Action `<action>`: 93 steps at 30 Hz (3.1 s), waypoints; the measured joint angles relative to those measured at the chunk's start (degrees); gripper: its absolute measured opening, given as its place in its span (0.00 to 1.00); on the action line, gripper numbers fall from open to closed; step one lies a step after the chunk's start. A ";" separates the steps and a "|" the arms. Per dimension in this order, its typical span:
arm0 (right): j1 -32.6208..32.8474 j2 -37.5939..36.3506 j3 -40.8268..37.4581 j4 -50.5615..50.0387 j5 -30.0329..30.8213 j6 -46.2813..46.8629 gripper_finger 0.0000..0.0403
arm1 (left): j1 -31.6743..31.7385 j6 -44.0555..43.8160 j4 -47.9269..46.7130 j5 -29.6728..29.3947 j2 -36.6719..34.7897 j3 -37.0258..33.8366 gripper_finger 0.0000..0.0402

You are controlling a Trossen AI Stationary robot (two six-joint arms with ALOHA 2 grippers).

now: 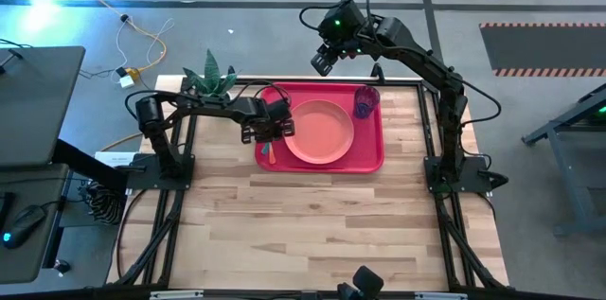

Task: Pick and place plate/cup/fork/spoon on tray
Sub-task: Adjust the utensils on the pink tray

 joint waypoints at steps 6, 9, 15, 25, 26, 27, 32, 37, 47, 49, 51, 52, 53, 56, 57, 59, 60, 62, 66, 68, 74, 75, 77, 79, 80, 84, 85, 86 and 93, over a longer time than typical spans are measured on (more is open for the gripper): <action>0.00 0.00 -0.02 0.00 0.00 0.02 0.37 | 0.43 3.33 -0.80 0.78 0.00 0.00 0.26; 0.00 0.00 -0.02 0.00 0.00 0.00 0.37 | 0.81 3.61 -2.39 0.77 0.00 0.00 0.26; 0.00 0.00 -0.02 0.00 0.00 0.00 0.37 | 1.17 4.36 -3.86 0.53 0.00 0.00 0.26; 0.00 0.00 -0.02 0.00 0.00 0.02 0.37 | 3.01 8.23 -4.04 0.53 0.00 0.00 0.26; 0.00 0.00 -0.02 0.00 0.00 0.02 0.37 | 3.32 8.57 -4.04 0.56 0.00 0.00 0.26; 0.00 0.00 -0.02 0.00 0.00 0.02 0.37 | 3.59 8.99 -4.04 0.57 0.00 -0.02 0.26; 0.00 0.00 -0.03 0.00 0.00 0.02 0.37 | 4.51 10.80 -4.07 0.47 0.00 -0.04 0.26; 0.00 0.00 -0.02 0.02 0.00 0.02 0.37 | 5.28 13.44 -4.08 -0.63 0.00 -0.07 0.26; 0.00 0.00 -0.04 0.02 0.00 0.02 0.37 | 5.66 17.48 -4.17 -1.53 0.00 -0.07 0.26; 0.02 0.00 -0.02 0.03 0.00 0.02 0.37 | 5.66 18.25 -4.19 -1.53 0.00 -0.07 0.26; 0.01 0.00 -0.03 0.04 0.00 0.02 0.37 | 5.39 18.37 -4.18 -1.58 0.00 -0.07 0.26; 0.00 0.00 -0.04 0.04 0.00 0.02 0.37 | 5.21 18.23 -4.11 -1.71 0.00 -0.07 0.26; 0.00 0.00 -0.02 0.03 0.00 0.02 0.37 | 5.11 17.91 -3.98 -2.06 0.00 -0.07 0.26; 0.00 0.00 -0.02 0.04 0.00 0.02 0.37 | 4.83 17.84 -3.56 -2.66 0.00 -0.09 0.26; 0.02 0.00 -0.02 0.04 0.00 0.02 0.37 | 4.83 17.93 -3.56 -2.66 0.00 -0.09 0.26; 0.00 0.00 -0.03 0.04 0.01 0.02 0.37 | 4.83 17.98 -3.53 -2.82 0.00 -0.09 0.26; 0.00 0.00 -0.03 0.04 0.02 0.02 0.37 | 4.83 17.98 -3.47 -2.93 0.00 -0.09 0.26; 0.02 0.00 -0.03 0.04 0.00 0.02 0.37 | 4.83 18.39 -3.47 -3.66 0.00 -0.09 0.26; 0.01 0.00 -0.03 0.04 0.01 0.02 0.37 | 5.19 19.83 -3.43 -3.98 0.00 -0.09 0.26; 0.01 0.00 -0.03 0.04 0.00 0.02 0.37 | 5.27 19.83 -3.29 -3.93 0.08 -0.09 0.26; 0.00 0.00 -0.02 0.04 0.00 0.02 0.37 | 5.25 19.83 -1.26 -3.52 1.81 0.04 0.26; 0.02 0.00 -0.04 0.04 0.00 0.02 0.37 | 5.27 19.87 -1.20 -3.22 2.15 0.08 0.26; 0.01 0.00 -0.02 0.05 0.00 0.02 0.37 | 5.27 19.83 -1.28 -2.94 2.63 0.20 0.26; 0.02 0.00 -0.03 0.05 0.02 0.02 0.37 | 5.23 19.83 -1.35 -2.82 2.67 0.20 0.26; 0.00 0.00 -0.03 0.06 0.02 0.02 0.37 | 5.14 19.61 -1.36 -2.68 2.60 0.20 0.26; 0.01 0.00 -0.03 0.05 0.02 0.04 0.37 | 5.11 18.19 -0.87 -1.28 1.63 -0.02 0.26; 0.00 0.00 -0.02 0.05 0.02 0.04 0.37 | 5.04 17.96 -0.91 -1.02 1.60 0.15 0.26; 0.00 0.00 -0.03 0.07 0.02 0.04 0.37 | 4.98 17.87 -1.35 -0.64 1.66 0.65 0.26; 0.01 0.00 -0.03 0.07 0.02 0.04 0.37 | 4.85 18.79 -1.30 0.88 1.68 3.16 0.26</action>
